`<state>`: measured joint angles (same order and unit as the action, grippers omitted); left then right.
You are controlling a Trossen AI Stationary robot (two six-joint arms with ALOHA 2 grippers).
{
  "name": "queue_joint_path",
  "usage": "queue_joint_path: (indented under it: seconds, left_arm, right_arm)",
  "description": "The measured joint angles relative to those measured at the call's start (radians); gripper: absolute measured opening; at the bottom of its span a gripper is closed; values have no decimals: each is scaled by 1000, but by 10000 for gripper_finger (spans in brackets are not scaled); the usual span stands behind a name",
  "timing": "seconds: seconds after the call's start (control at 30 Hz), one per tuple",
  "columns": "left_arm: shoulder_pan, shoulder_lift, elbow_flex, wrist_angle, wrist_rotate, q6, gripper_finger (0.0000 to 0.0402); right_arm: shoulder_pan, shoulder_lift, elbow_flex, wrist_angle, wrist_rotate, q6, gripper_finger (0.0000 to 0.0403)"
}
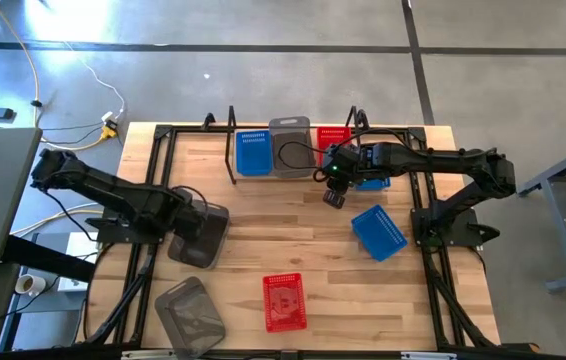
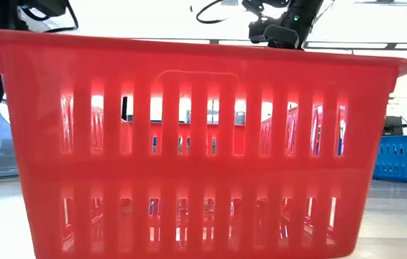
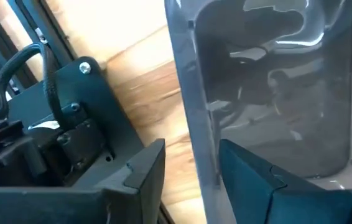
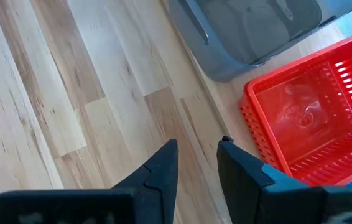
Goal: Stack baskets on shelf by color
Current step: Stack the top black bin on the other black bin on the shelf
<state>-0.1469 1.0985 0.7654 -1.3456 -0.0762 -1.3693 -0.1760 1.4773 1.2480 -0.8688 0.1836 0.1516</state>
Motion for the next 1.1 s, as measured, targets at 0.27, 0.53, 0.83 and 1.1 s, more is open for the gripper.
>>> queue_joint_path:
  seconds: [0.27, 0.53, 0.83, 1.1]
  left_arm:
    - [53, 1, 0, -3, -12, 21, 140]
    - [117, 58, 0, 6, -10, 115, 140]
    - [196, 169, 0, 18, 2, 183, 140]
    - [227, 263, 0, 66, 30, 249, 140]
  right_arm:
    - [0, 0, 0, 1, 7, -3, 98]
    - [0, 0, 0, 2, 7, -3, 98]
    - [0, 0, 0, 3, 8, -3, 98]
    - [0, 0, 0, -3, 8, -3, 98]
